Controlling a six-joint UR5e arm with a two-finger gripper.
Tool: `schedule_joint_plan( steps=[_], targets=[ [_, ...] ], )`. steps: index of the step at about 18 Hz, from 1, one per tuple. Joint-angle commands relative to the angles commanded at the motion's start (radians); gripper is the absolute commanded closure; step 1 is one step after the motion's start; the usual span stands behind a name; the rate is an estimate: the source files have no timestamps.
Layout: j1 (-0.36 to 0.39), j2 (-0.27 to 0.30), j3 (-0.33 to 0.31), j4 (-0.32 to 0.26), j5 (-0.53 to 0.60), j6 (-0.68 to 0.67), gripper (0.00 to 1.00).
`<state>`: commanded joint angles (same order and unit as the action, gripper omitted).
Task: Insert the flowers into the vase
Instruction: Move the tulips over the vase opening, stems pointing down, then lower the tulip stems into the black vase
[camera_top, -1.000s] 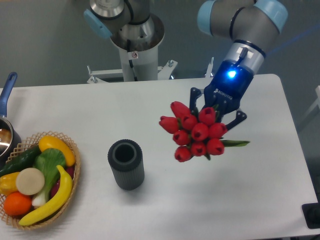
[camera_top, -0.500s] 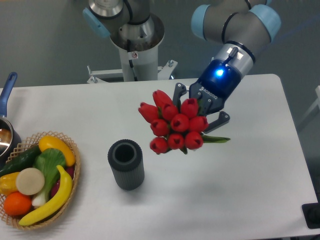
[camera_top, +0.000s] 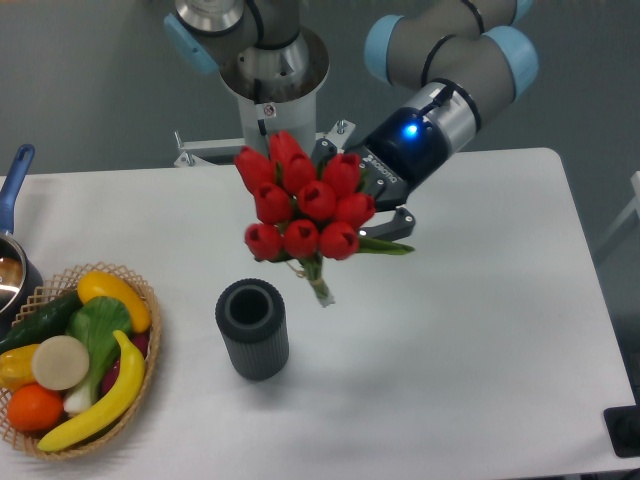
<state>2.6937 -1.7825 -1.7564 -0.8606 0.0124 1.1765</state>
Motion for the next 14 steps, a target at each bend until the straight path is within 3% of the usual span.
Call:
schedule_joint_plan(
  steps=[7,14],
  targets=[
    [-0.026,-0.003,-0.015,0.0,-0.075,0.002,0.63],
    [-0.041,-0.008,-0.021,0.0,-0.08,0.003,0.62]
  ],
)
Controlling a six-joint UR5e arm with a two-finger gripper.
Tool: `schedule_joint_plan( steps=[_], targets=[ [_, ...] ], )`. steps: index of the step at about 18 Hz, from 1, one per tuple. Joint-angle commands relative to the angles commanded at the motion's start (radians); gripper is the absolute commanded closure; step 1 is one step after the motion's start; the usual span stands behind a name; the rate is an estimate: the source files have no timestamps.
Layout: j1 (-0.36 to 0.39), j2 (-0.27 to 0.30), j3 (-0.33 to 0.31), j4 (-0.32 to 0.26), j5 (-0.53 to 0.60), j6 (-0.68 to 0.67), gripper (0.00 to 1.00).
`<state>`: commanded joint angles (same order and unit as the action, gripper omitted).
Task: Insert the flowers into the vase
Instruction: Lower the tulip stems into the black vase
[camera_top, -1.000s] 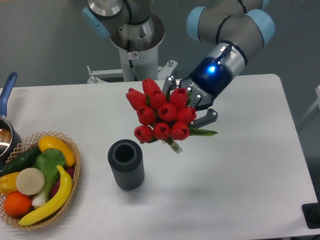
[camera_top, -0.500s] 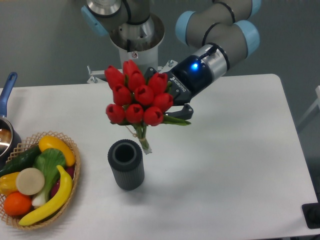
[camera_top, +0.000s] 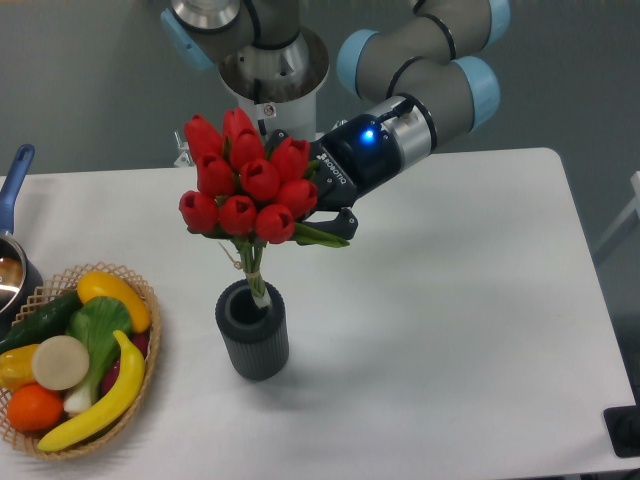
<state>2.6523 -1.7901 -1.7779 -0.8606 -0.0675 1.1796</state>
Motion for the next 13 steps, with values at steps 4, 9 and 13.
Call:
schedule_joint_plan(
  steps=[4,9,13],
  targets=[
    [-0.002,-0.008,-0.012,0.0,0.005,0.0,0.62],
    [-0.011,-0.038,-0.02,0.0,0.009,0.029,0.62],
    [-0.012,-0.048,-0.026,0.0,0.011,0.032,0.62]
  ],
)
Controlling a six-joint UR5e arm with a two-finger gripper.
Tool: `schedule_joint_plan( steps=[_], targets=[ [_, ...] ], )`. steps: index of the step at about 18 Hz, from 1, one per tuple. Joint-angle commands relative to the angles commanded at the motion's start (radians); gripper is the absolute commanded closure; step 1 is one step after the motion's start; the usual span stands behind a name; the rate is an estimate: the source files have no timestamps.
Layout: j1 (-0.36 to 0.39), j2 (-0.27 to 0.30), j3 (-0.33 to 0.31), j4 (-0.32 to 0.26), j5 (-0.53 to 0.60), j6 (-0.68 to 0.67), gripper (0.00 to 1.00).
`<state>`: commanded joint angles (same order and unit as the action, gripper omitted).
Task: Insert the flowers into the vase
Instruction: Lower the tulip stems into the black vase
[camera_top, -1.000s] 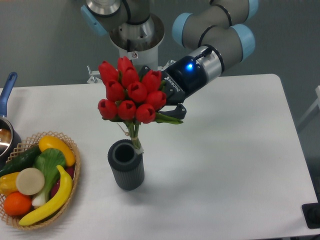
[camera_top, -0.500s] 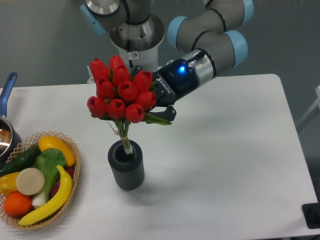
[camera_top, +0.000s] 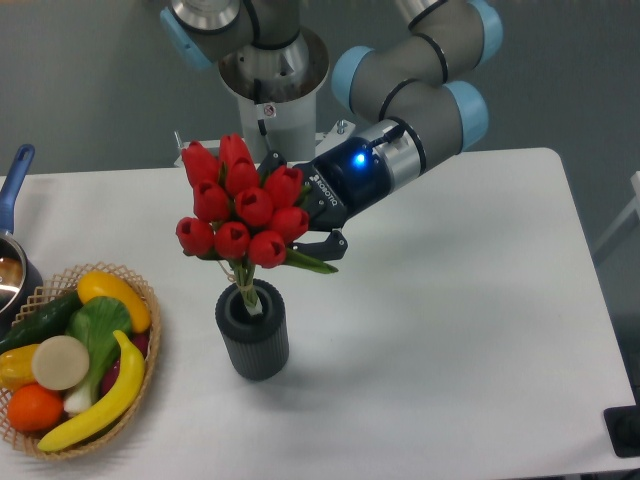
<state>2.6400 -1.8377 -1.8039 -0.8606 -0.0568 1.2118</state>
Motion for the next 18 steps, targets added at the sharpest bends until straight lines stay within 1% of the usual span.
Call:
schedule_joint_plan(
  steps=[3,9,13,18],
  targets=[
    [0.0,-0.002,-0.021,0.002,0.002,0.008,0.62],
    [-0.002,-0.023,-0.031,0.003,0.003,0.012,0.62],
    [-0.002,-0.028,-0.048,0.003,0.055,0.021,0.62],
    [-0.015,-0.064,-0.049,0.005,0.058,0.057,0.62]
  ],
)
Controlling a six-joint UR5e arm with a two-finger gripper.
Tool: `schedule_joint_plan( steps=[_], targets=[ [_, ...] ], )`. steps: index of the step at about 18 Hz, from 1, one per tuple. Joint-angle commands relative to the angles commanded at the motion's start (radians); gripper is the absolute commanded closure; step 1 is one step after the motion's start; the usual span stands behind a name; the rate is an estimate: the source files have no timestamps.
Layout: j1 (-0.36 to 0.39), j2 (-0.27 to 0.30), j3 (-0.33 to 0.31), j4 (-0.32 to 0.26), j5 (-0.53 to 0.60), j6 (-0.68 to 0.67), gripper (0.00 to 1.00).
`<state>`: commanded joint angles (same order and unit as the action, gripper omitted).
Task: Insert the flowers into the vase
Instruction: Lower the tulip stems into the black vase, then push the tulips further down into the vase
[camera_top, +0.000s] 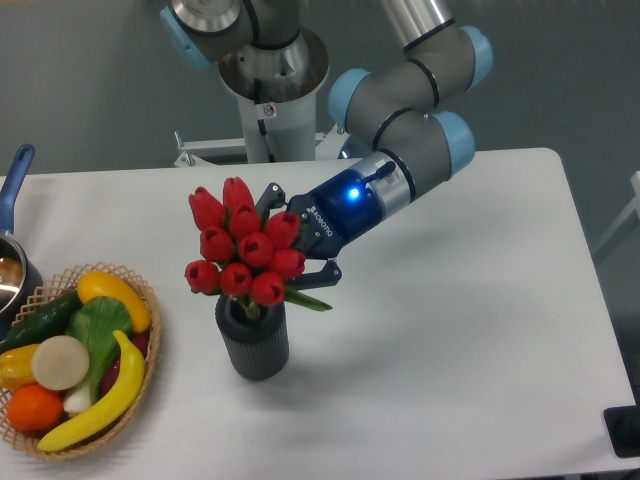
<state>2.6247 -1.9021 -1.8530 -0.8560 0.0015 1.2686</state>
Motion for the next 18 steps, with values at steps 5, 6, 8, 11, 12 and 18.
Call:
schedule_joint_plan(
  steps=[5,6,8,11,12,18],
  targets=[
    [0.0,-0.014,-0.003,0.0,0.002,0.0,0.62],
    [0.0,-0.015,-0.009,0.0,0.002,0.0,0.62],
    [0.0,-0.02,-0.011,0.0,0.002,0.002,0.62],
    [0.002,-0.02,-0.038,0.002,0.021,0.029,0.62],
    [0.002,-0.02,-0.054,0.002,0.021,0.047,0.62],
    [0.002,-0.02,-0.081,0.0,0.023,0.087,0.62]
  ],
)
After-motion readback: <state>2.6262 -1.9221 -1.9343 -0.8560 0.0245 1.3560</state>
